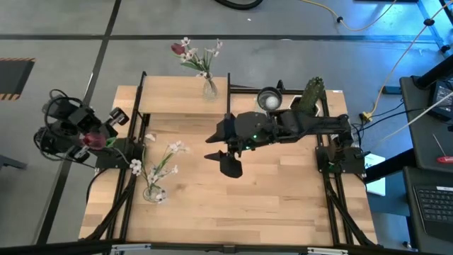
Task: Pick and place flowers into a vace then onto a shelf
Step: Put the red flower into the transparent vase, then put the transparent vase with flowers on the shelf
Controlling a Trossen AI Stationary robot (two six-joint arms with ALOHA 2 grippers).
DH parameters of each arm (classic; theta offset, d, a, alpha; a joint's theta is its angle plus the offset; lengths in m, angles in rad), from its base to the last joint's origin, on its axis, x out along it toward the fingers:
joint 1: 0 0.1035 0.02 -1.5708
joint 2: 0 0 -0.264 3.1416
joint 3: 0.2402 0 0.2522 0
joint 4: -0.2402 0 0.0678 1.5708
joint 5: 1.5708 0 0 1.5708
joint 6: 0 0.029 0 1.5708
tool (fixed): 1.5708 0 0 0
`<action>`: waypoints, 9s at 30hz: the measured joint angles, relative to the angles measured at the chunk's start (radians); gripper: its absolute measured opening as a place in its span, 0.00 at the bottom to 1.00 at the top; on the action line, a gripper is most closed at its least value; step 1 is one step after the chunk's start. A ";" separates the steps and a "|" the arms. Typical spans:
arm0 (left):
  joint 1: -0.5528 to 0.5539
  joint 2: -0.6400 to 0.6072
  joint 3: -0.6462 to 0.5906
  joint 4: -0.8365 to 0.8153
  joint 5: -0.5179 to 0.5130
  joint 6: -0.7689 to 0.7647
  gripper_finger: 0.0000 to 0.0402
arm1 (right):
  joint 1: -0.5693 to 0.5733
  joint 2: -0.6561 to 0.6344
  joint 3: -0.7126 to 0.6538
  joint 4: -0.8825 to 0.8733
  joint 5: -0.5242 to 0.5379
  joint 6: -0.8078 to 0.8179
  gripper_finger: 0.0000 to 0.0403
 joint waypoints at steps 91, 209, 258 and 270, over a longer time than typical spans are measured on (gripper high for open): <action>-0.280 -0.237 -0.801 0.864 0.215 -0.169 0.01 | 0.133 0.330 0.000 0.767 0.217 -0.165 0.60; -0.740 -0.222 -0.487 -0.310 -0.393 -0.052 0.21 | 0.130 0.328 0.000 0.754 0.220 -0.102 0.60; -0.740 0.248 0.012 -1.233 -0.333 -0.771 0.01 | 0.240 0.270 0.000 -0.284 0.328 0.392 0.60; -0.740 0.532 0.012 -1.174 -0.335 -0.813 0.01 | 0.240 0.270 0.000 -0.459 0.291 0.265 0.50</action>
